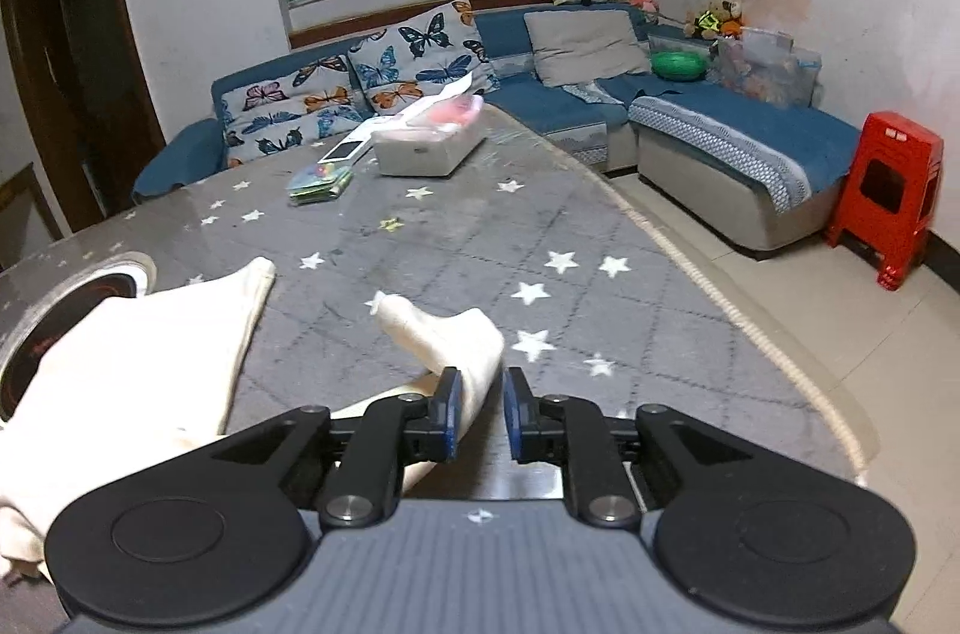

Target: Fold clothes

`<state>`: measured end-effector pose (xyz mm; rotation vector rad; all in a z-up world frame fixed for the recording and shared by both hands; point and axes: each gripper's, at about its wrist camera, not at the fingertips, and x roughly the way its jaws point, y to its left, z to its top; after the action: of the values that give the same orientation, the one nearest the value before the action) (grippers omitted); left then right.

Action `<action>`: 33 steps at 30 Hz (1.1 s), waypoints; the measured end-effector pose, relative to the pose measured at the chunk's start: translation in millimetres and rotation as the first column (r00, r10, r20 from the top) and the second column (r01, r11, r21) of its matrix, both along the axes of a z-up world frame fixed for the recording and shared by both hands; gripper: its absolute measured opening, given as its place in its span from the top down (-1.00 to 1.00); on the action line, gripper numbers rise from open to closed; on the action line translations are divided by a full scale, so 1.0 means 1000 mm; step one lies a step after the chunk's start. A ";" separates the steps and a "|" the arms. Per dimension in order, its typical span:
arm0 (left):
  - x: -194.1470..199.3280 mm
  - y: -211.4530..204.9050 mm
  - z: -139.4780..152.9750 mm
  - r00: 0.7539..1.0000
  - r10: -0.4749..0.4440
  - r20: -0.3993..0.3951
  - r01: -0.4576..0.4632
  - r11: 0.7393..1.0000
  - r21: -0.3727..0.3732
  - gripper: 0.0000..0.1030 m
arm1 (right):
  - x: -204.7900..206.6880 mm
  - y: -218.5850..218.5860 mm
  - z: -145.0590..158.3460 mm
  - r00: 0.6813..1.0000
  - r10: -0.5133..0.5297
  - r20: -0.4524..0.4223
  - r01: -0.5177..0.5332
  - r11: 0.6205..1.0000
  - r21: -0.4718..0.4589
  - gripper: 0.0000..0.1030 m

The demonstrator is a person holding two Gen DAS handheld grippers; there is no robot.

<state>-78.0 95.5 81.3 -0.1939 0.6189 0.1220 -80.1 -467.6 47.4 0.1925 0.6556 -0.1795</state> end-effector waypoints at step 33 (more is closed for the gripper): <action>0.164 -0.139 -0.067 0.906 -0.405 -0.122 0.418 0.901 0.116 0.64 | 0.141 0.121 -0.016 0.885 0.456 -0.093 -0.457 0.889 0.010 0.49</action>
<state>85.8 -43.5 13.9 0.0829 0.7318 -0.2377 60.9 -347.0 31.7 0.0129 0.7753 0.2654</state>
